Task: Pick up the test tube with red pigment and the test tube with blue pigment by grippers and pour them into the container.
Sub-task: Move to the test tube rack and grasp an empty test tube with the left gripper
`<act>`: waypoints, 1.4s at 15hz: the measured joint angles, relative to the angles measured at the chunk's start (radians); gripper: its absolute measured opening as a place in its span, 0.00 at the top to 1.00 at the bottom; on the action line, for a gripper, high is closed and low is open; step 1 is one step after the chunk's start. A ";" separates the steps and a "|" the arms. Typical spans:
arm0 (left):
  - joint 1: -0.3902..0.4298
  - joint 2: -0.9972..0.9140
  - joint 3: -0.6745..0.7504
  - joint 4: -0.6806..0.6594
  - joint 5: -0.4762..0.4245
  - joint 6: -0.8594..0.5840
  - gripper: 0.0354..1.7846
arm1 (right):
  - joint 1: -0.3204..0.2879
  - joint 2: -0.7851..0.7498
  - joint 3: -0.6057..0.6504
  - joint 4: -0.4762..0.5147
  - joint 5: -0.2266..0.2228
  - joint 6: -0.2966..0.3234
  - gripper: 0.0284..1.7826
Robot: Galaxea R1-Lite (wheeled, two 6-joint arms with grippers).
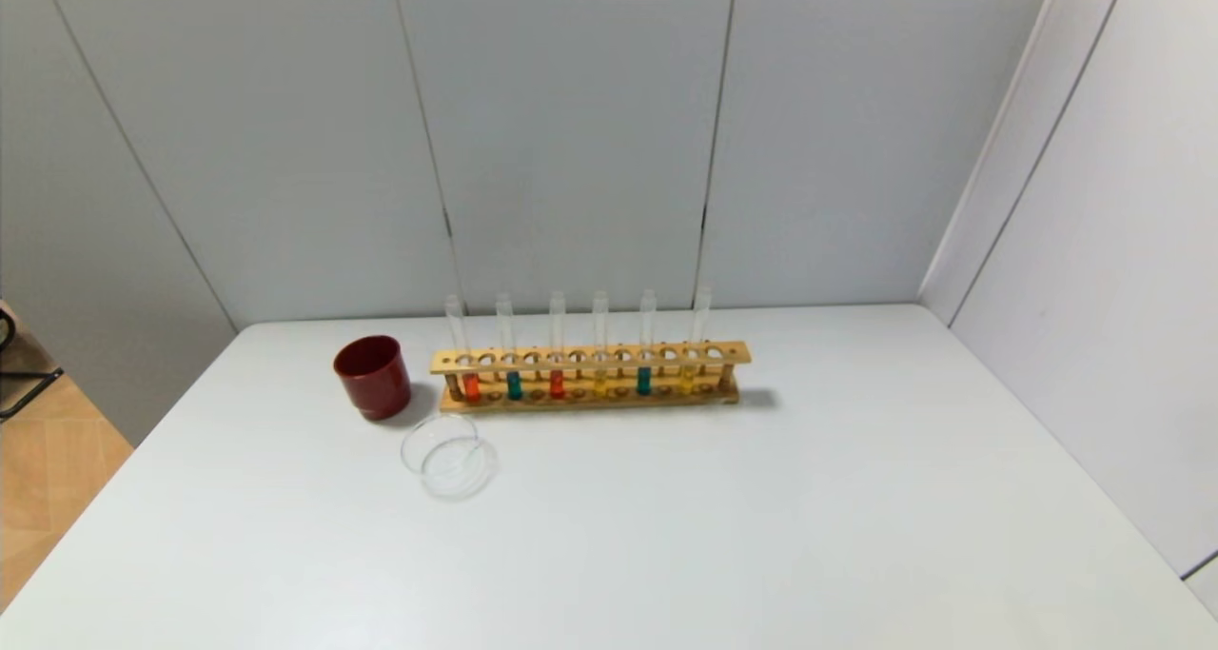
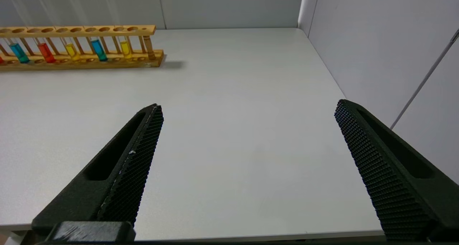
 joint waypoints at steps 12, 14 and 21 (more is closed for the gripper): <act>0.000 0.000 0.000 0.000 0.000 0.002 0.02 | 0.000 0.000 0.000 0.000 0.000 0.000 0.02; 0.000 0.000 0.000 0.000 0.000 0.002 0.02 | 0.000 0.000 0.000 0.000 0.000 0.000 0.02; 0.000 0.000 -0.008 -0.011 -0.004 0.013 0.02 | 0.000 0.000 0.000 0.000 0.000 0.000 0.02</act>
